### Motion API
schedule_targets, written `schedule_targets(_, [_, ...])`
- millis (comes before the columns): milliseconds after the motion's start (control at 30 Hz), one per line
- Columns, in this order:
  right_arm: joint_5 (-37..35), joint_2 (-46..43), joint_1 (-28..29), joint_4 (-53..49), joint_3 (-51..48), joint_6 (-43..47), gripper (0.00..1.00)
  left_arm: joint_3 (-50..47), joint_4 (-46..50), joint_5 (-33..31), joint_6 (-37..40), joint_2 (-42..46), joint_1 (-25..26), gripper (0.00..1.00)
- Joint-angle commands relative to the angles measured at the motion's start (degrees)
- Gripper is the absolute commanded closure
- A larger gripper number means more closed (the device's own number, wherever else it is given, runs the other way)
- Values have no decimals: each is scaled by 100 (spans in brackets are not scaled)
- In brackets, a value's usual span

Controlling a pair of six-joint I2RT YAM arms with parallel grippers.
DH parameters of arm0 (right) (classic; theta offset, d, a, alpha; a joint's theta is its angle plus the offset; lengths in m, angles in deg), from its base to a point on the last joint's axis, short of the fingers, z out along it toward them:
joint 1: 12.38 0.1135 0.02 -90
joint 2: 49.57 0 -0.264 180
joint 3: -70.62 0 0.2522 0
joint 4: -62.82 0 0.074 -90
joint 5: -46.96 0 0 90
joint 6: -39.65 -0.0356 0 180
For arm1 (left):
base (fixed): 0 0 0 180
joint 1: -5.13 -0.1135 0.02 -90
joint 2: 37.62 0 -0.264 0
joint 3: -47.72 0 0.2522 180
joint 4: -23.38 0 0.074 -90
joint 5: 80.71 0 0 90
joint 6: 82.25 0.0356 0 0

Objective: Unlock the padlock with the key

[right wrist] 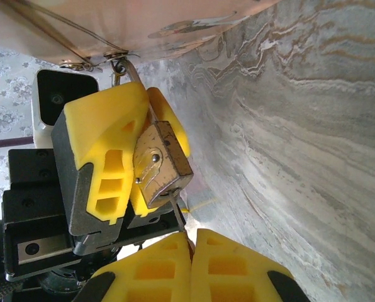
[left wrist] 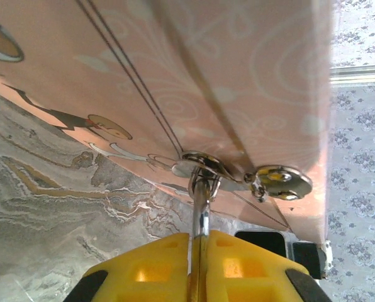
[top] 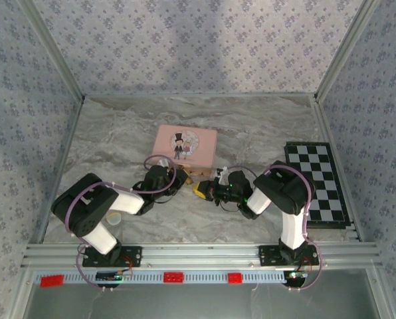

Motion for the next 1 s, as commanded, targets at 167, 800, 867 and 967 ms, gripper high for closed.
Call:
schedule_targets(167, [-181, -17, -59, 380, 15, -146, 100, -113, -311, 339, -177, 255, 158, 100])
schedule_targets(800, [-12, 59, -241, 379, 24, -447, 100, -70, -609, 380, -151, 337, 158, 100])
schedule_targets(867, [-16, 61, -243, 379, 37, -487, 100, -70, -673, 391, -147, 337, 156, 100])
schedule_targets(967, [-32, 44, -224, 379, 60, -524, 100, -46, -712, 408, -159, 330, 155, 100])
